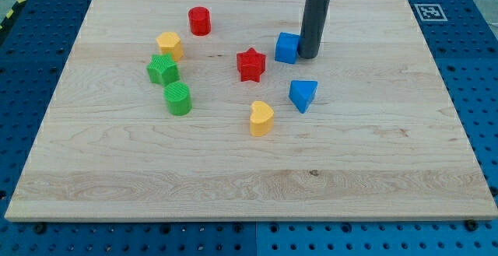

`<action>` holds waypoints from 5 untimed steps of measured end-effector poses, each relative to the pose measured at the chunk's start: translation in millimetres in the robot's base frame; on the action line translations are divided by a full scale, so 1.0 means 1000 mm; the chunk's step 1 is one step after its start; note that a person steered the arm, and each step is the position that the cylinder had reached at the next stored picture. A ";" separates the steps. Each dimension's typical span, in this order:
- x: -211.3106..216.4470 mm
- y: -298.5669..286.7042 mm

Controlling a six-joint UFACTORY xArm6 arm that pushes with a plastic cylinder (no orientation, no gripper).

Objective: Point your arm at the red circle

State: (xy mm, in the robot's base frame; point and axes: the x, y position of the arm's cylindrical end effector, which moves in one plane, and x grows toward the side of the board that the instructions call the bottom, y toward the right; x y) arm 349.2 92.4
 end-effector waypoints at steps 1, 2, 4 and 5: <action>-0.052 -0.003; -0.101 -0.044; -0.130 -0.174; -0.142 -0.181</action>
State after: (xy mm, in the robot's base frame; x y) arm 207.3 -89.0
